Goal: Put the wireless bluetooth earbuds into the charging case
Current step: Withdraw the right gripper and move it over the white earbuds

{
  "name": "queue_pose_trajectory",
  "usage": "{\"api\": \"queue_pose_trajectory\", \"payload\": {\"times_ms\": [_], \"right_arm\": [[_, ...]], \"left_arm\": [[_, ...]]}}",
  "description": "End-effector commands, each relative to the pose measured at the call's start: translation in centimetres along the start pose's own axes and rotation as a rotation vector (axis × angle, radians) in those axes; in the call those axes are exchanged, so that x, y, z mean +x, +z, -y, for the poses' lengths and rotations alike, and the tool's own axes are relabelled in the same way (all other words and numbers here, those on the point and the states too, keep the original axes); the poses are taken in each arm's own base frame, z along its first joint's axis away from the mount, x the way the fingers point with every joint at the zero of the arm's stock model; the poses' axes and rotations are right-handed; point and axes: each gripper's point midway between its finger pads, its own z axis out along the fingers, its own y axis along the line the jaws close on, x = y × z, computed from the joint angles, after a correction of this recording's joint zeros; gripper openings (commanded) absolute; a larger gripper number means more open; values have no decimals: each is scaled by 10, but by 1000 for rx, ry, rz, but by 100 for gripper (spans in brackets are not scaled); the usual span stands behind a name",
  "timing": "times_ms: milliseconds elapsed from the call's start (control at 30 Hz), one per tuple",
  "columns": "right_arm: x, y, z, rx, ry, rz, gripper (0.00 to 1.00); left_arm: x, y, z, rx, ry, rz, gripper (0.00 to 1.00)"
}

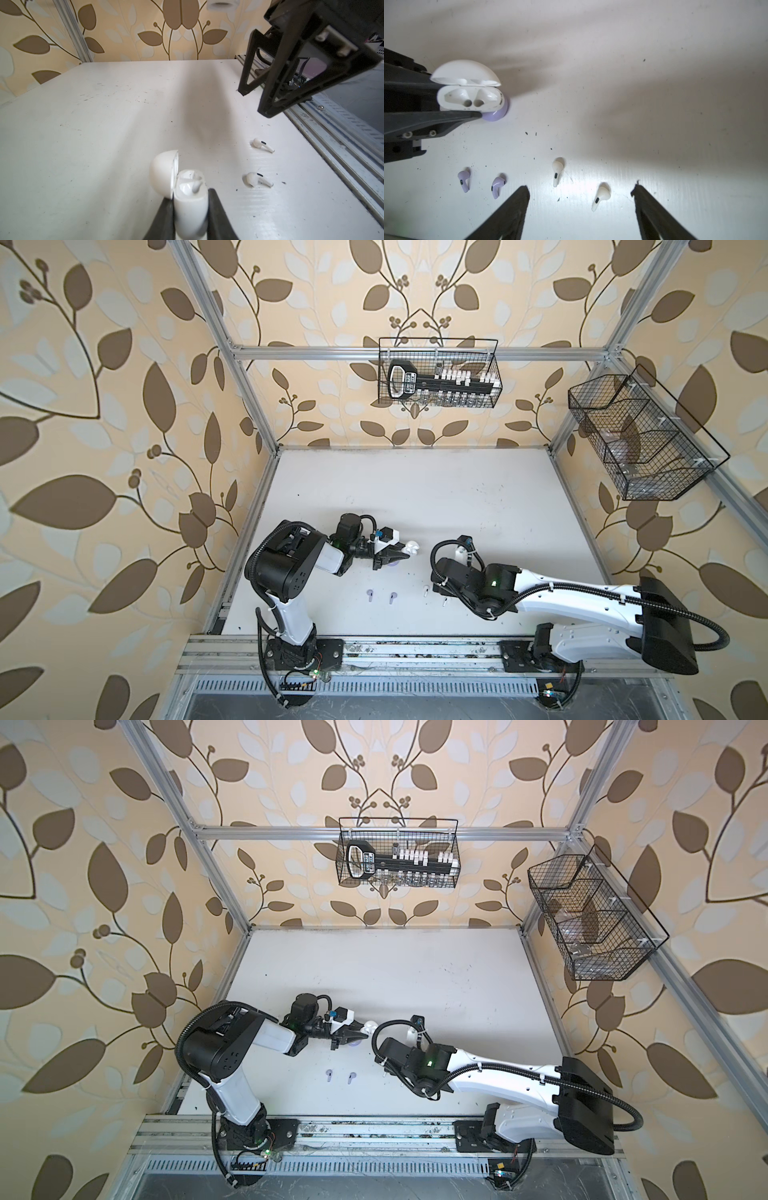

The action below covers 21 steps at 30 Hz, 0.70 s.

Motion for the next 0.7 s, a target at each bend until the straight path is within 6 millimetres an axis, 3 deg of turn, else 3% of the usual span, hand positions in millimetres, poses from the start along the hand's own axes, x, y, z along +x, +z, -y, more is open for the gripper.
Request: {"api": "queue_pose_trajectory", "payload": {"times_ms": [0, 267, 667], "right_arm": [[24, 6, 12, 47, 111, -48, 77], [50, 22, 17, 76, 147, -86, 70], [53, 33, 25, 118, 183, -96, 55]], "left_arm": [[-16, 0, 3, 5, 82, 30, 0], [-15, -1, 5, 11, 88, 32, 0], [-15, -1, 5, 10, 90, 32, 0]]}}
